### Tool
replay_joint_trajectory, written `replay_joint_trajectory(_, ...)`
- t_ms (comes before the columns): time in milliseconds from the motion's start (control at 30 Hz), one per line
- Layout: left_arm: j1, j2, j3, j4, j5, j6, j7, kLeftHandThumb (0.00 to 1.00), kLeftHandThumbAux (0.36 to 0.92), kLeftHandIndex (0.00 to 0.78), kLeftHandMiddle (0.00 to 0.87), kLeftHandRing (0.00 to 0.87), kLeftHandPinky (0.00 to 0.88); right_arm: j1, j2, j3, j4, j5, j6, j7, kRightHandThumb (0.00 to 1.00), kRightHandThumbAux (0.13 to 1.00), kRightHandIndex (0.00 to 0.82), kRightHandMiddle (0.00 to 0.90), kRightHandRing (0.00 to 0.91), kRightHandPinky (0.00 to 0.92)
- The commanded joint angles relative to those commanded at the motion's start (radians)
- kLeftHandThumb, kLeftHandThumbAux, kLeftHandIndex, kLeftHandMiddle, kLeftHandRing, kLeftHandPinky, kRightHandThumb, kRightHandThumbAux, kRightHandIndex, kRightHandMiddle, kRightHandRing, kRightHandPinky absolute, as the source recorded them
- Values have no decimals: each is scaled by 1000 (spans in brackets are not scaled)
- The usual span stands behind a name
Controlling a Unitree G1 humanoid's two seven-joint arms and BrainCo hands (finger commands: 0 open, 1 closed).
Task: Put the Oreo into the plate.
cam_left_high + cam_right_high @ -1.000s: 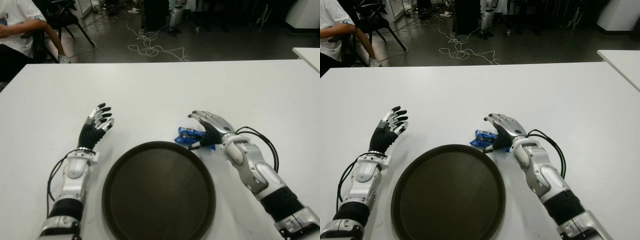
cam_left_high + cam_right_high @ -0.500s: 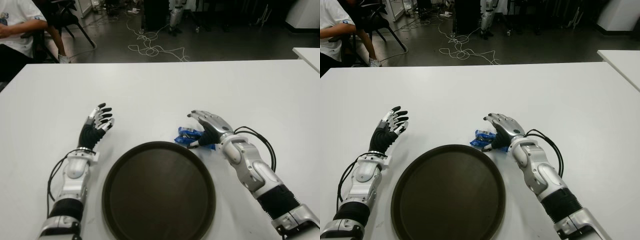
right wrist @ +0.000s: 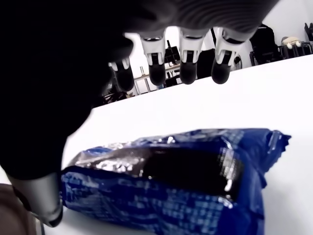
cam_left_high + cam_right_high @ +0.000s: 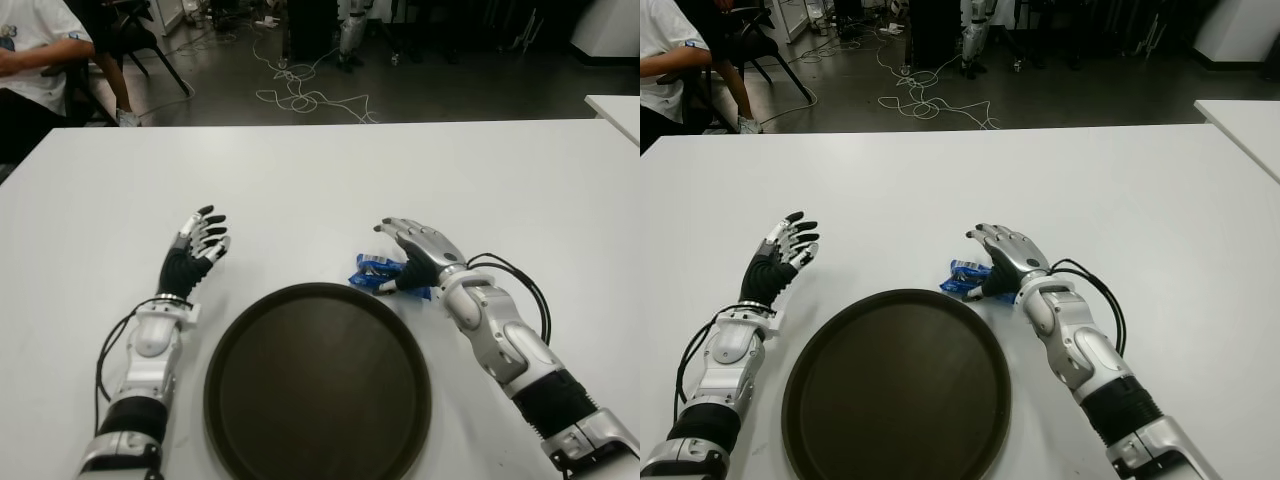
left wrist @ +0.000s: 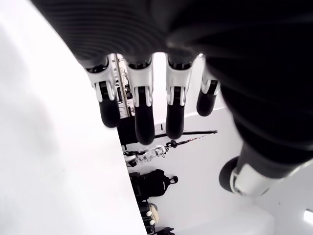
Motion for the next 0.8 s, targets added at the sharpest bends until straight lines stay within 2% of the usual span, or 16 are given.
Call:
replay_joint_trajectory(233,-3,-4,-4,-1,5,4,7,77,659,107,210,209,187,-15,5,-2,38,10,-19,-33,0,677,42,63,74,82)
replay_joint_trajectory(800,-6,-12,-7,2,3,-7,8,101,615,118,225,224,202,-25,-2,9,46,5,-24,-11,0,671,53,65,73,91)
